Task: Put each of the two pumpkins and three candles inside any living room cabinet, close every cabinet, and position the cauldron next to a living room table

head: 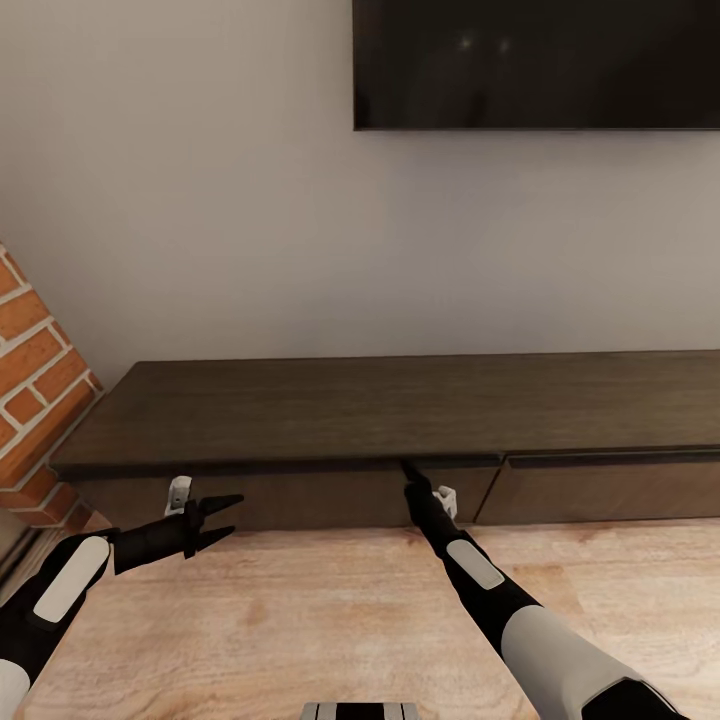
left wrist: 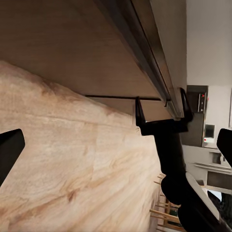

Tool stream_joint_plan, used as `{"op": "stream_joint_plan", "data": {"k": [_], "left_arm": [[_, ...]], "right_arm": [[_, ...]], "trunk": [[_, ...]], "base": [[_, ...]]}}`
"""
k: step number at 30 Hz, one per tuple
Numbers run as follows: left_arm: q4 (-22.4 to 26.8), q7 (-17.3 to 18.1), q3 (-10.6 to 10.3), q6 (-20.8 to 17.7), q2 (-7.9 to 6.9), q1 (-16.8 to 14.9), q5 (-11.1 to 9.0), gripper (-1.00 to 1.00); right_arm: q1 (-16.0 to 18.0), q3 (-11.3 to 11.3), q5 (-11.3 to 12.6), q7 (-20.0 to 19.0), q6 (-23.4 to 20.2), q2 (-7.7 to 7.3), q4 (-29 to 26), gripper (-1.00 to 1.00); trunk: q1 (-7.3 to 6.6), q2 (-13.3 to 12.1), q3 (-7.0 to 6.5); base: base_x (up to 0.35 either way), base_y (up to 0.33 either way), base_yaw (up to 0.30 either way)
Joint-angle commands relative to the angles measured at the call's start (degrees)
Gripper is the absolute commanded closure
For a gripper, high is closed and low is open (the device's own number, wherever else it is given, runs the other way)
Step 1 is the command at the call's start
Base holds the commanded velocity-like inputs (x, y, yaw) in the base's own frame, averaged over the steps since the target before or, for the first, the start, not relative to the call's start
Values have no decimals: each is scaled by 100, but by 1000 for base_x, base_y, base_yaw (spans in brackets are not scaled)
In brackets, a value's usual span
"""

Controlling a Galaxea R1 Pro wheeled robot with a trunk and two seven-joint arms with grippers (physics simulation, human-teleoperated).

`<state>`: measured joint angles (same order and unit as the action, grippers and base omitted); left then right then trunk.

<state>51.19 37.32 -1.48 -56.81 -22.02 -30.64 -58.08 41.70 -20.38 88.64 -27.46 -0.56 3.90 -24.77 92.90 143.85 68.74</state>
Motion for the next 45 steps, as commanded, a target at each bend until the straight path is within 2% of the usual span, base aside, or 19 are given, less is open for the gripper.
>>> {"op": "stream_joint_plan", "data": {"k": [1,8,12,17,23,27,35,40,45], "left_arm": [[-3,21,-10,-14,-5,-4,-2,-100],[-3,21,-10,-14,-5,-4,-2,-100],[-3,21,-10,-14,-2,-4,1,-100],[-3,19,-10,-14,-3,-4,4,-100],[-3,19,-19,-14,-2,-4,5,-100],[-3,20,-19,-14,2,-4,2,-100],[-3,20,-27,-14,3,-4,-1,-100],[-3,21,-41,-14,3,-4,5,-100],[-3,21,-30,-14,2,-4,6,-100]], "right_arm": [[5,-27,59,-46,-51,-3,7,-100],[5,-27,56,-139,-136,-75,7,-100],[5,-34,58,-506,-258,-203,10,-100],[5,-28,49,-795,-465,-250,16,-100],[5,-27,52,-822,-488,-282,141,-100],[5,-27,60,-833,-483,-284,337,-100],[5,-27,48,-1078,-489,-335,383,-100],[5,-35,27,-1117,-489,-361,385,-100],[5,-36,23,-1121,-485,-363,385,-100]], "trunk": [[-1,2,4],[-1,2,4],[-1,2,4],[-1,2,4],[-1,2,4],[9,7,93],[12,9,115],[19,13,182],[19,13,182]], "base": [[0,0,0],[0,0,0],[0,0,0],[0,0,0],[0,0,0],[0,0,0],[0,0,0],[0,0,0],[0,0,0]]}}
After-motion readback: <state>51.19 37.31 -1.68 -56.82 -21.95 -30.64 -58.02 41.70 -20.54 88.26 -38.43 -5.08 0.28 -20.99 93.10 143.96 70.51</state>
